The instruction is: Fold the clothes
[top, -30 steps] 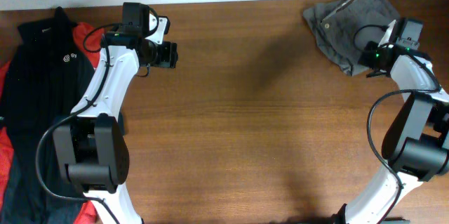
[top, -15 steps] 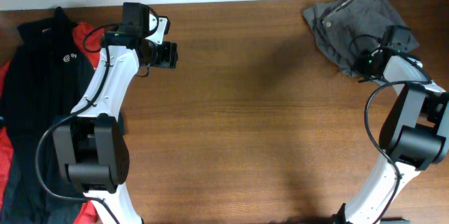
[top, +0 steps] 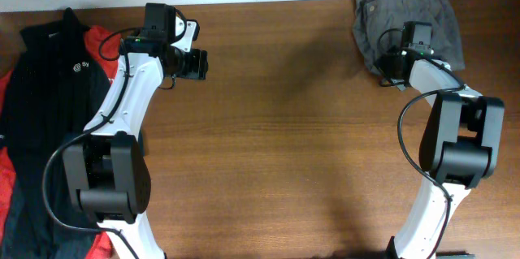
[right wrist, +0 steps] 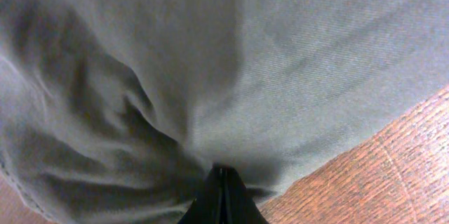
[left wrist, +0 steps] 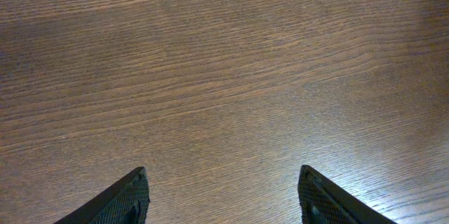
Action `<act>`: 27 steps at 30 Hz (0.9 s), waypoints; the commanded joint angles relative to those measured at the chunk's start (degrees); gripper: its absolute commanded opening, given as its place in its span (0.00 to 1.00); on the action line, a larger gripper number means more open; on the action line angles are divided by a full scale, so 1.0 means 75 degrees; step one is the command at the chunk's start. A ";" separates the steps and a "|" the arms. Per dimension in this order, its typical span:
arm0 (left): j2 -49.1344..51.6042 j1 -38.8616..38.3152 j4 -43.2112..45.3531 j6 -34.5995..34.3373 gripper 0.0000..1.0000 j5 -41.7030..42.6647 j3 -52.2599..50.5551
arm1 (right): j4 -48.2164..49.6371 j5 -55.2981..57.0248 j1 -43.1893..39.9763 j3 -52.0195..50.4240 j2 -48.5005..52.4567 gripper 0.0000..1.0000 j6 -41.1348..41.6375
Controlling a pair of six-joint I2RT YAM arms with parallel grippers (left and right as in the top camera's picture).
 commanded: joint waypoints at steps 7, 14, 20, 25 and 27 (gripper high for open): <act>-0.0058 -0.0023 0.0015 0.0012 0.92 -0.0032 0.0050 | -0.1425 -0.0184 -0.0353 0.0385 -0.1099 0.30 -0.1040; -0.0058 -0.0023 0.0017 0.0012 0.99 -0.0026 0.0050 | -0.3826 -0.0184 -0.0385 0.1218 -0.3197 0.58 -0.1702; -0.0058 -0.0038 0.0017 0.0012 0.99 -0.0026 0.0050 | -0.6065 -0.1740 -0.0198 0.1798 -0.5234 0.99 -0.1950; -0.0058 -0.0038 0.0017 0.0009 0.99 -0.0023 0.0050 | -0.6330 -0.2299 -0.0111 0.1798 -0.6545 0.99 -0.1950; -0.0058 -0.0038 0.0017 0.0009 0.99 -0.0023 0.0050 | -0.6455 -0.2294 -0.0114 0.1798 -0.6752 0.99 -0.2049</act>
